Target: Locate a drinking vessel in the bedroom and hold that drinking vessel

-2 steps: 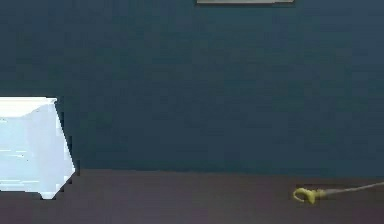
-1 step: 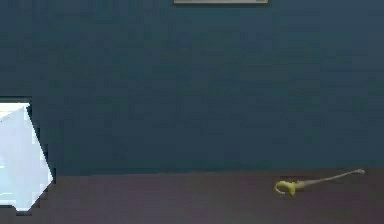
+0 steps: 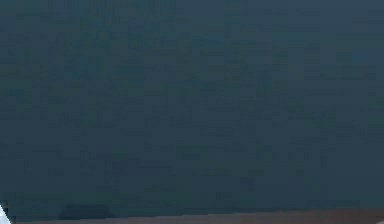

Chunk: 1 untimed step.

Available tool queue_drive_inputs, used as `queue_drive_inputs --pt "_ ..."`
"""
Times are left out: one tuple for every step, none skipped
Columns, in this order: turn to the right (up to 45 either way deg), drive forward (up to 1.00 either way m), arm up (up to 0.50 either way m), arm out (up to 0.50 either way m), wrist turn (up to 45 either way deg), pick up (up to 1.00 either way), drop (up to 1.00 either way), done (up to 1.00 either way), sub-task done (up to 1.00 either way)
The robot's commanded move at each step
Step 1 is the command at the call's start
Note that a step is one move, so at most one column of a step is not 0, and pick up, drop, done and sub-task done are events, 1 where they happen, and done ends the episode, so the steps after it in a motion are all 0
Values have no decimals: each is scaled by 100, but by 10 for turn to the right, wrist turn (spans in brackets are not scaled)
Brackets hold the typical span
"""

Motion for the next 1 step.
queue_drive_inputs --pt "450 0 0 0 0 0 0 0 0"
